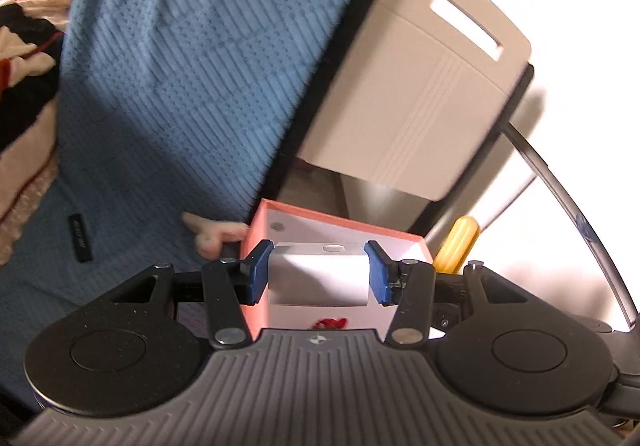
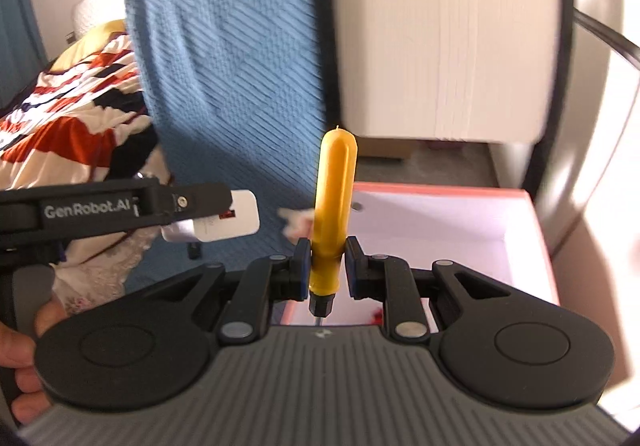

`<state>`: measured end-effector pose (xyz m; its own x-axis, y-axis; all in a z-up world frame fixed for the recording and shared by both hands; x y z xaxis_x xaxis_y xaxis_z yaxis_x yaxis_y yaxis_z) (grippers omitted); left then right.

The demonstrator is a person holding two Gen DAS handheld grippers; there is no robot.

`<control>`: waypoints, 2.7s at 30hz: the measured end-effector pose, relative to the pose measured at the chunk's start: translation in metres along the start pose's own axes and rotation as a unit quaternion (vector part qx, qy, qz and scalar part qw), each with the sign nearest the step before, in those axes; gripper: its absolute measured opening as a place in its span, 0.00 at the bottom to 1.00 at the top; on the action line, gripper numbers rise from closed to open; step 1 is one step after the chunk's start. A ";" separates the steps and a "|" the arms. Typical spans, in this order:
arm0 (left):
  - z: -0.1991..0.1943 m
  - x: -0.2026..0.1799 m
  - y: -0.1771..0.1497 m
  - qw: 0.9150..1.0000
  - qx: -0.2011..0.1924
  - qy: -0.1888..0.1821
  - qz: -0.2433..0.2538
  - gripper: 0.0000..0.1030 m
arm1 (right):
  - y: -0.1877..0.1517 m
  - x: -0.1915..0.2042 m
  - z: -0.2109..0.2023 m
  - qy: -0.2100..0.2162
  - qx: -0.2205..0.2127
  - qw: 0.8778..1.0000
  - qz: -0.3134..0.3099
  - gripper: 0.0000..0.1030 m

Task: Organize rigid objects
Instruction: 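Lower the screwdriver into the box and open the right gripper while the left lowers the charger, then lower the white charger into the box and open the left gripper, then withdraw both tools from the box back toward the cushion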

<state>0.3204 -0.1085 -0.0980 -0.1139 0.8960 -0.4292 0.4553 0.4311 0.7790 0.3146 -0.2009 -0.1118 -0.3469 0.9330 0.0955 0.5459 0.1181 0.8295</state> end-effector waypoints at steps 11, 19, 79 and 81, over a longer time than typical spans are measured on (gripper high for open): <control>0.046 -0.038 -0.069 0.998 0.058 -0.019 0.015 0.54 | -0.062 -0.079 0.005 -0.049 0.051 0.997 0.029 0.21; 0.066 -0.043 -0.108 0.995 0.094 -0.011 0.027 0.54 | -0.104 -0.110 0.020 -0.062 0.090 0.993 0.045 0.21; -0.046 0.048 -0.027 0.998 -0.024 0.002 0.060 0.56 | -0.049 0.014 -0.010 -0.038 -0.027 0.999 0.018 0.21; -0.051 0.059 -0.029 0.998 -0.026 0.009 0.063 0.56 | -0.053 0.024 -0.007 -0.038 -0.029 0.999 0.015 0.21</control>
<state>0.2554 -0.0629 -0.1225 -0.0747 0.9449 -0.3188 0.4214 0.3197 0.8487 0.2722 -0.1872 -0.1502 -0.2710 0.9592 0.0801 0.5087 0.0721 0.8579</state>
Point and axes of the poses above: each gripper's, at about its wrist camera, not at the fingertips, and z roughly the way its jaws point, x to its left, y to its top, the point moved 10 cm from there along z, roughly the way its jaws point, and after that the axes turned 9 degrees about -x, right-handed, at the moved point
